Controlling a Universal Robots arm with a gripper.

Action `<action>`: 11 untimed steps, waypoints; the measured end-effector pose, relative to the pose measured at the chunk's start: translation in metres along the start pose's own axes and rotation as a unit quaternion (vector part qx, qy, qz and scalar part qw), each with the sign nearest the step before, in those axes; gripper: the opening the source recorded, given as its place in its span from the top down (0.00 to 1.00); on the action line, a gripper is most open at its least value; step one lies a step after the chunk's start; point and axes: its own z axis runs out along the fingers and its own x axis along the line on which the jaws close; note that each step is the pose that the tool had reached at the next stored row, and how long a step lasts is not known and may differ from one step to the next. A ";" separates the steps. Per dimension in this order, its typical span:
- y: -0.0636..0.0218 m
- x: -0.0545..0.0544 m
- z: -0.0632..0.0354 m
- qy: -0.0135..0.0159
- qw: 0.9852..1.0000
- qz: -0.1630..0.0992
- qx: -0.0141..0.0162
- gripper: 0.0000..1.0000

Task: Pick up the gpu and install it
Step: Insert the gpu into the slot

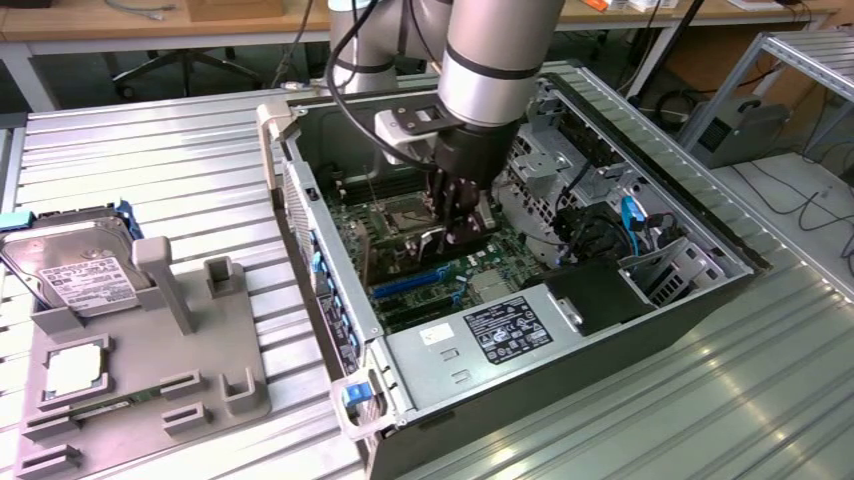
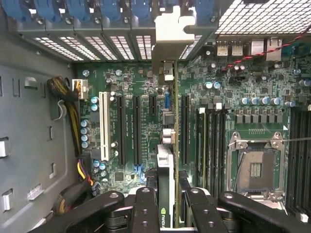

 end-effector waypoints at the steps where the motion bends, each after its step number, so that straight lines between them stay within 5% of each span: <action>1: 0.0009 0.000 0.0018 0.000 1.000 0.000 0.000 0.73; 11: 0.0100 -0.002 0.0093 0.000 1.000 0.000 0.000 0.73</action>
